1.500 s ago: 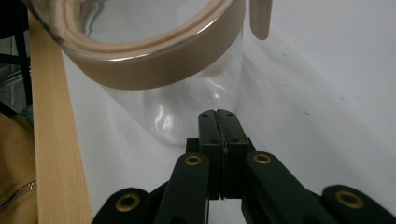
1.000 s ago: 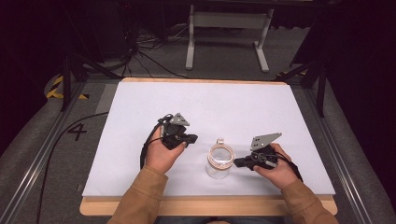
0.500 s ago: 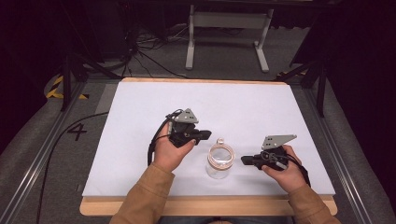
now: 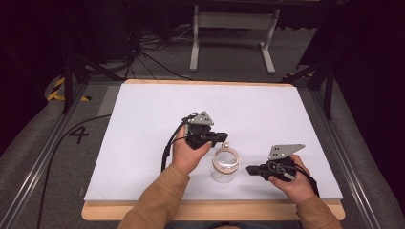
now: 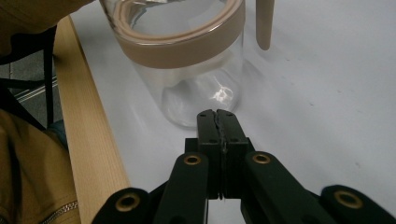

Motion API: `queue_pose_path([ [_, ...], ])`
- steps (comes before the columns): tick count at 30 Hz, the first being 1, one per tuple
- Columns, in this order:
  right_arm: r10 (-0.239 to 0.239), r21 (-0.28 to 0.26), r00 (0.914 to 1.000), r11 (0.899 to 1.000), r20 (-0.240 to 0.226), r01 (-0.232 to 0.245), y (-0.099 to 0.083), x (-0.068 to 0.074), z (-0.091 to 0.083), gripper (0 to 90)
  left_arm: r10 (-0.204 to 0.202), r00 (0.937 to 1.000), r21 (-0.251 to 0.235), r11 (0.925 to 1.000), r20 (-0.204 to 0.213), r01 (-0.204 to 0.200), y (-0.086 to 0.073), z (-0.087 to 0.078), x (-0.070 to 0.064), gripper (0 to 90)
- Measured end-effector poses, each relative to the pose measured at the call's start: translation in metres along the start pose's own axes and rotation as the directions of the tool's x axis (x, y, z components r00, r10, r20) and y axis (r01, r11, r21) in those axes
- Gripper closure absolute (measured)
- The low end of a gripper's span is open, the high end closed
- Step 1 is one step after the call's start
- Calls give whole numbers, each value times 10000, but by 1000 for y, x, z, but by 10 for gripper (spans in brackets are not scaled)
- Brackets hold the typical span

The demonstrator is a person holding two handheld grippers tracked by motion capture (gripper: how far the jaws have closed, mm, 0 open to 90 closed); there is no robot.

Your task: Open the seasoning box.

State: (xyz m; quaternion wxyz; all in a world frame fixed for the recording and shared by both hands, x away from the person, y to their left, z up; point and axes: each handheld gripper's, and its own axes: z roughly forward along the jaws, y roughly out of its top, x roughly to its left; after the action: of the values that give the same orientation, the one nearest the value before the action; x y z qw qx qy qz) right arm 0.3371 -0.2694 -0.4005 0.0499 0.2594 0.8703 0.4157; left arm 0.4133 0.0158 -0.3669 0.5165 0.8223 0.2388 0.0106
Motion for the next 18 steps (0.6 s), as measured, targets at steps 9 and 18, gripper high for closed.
queue_pose_path([
  [9,-104,54,9999,9999,-70,104,0,3,2,900,-6,10000,168,9999,-18,6,-1,6,0,884],
  [18,-282,37,9994,9996,-175,282,2,9,5,900,-53,10000,240,9997,-57,55,-1,7,1,889],
])
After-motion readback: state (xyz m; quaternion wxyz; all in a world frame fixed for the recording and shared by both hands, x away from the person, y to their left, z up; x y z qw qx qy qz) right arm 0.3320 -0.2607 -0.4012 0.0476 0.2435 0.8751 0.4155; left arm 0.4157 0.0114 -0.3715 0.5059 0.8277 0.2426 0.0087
